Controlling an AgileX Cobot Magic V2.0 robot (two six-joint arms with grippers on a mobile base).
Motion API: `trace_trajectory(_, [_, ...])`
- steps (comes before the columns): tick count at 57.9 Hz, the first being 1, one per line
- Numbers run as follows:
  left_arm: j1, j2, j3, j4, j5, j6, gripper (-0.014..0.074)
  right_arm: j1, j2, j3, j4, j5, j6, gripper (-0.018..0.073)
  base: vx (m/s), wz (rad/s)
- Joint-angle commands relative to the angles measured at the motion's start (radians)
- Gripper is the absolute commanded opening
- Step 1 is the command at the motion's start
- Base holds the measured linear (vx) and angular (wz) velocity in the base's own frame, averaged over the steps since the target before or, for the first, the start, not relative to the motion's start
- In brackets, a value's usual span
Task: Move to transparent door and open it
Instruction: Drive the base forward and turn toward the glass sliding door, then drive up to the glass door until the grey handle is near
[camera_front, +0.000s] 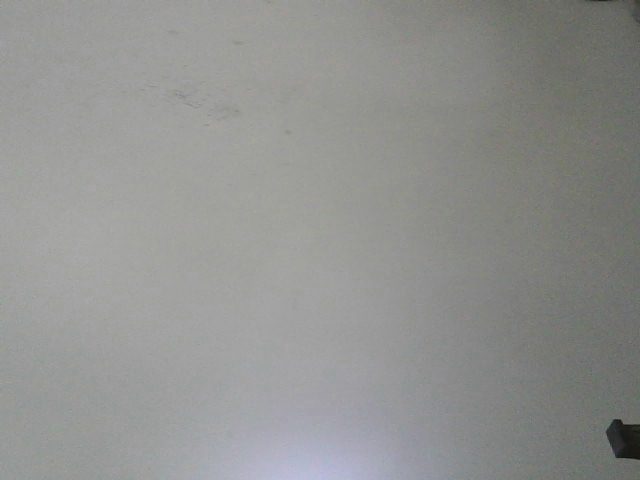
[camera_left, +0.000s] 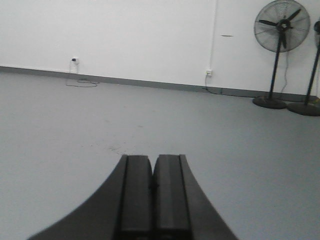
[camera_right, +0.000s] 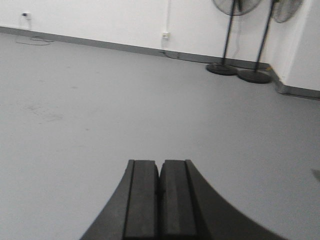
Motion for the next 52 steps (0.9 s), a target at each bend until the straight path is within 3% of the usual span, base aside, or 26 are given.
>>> trace_trajectory(1, [-0.004, 0.009, 0.028, -0.009, -0.080, -0.010, -0.0003, -0.004, -0.015, 0.014, -0.001, -0.086, -0.003, -0.0005, 0.55, 0.46])
trace_trajectory(52, [-0.004, 0.009, 0.028, -0.009, -0.080, -0.010, -0.0003, -0.004, -0.014, 0.014, -0.001, -0.086, -0.003, -0.0005, 0.58, 0.67])
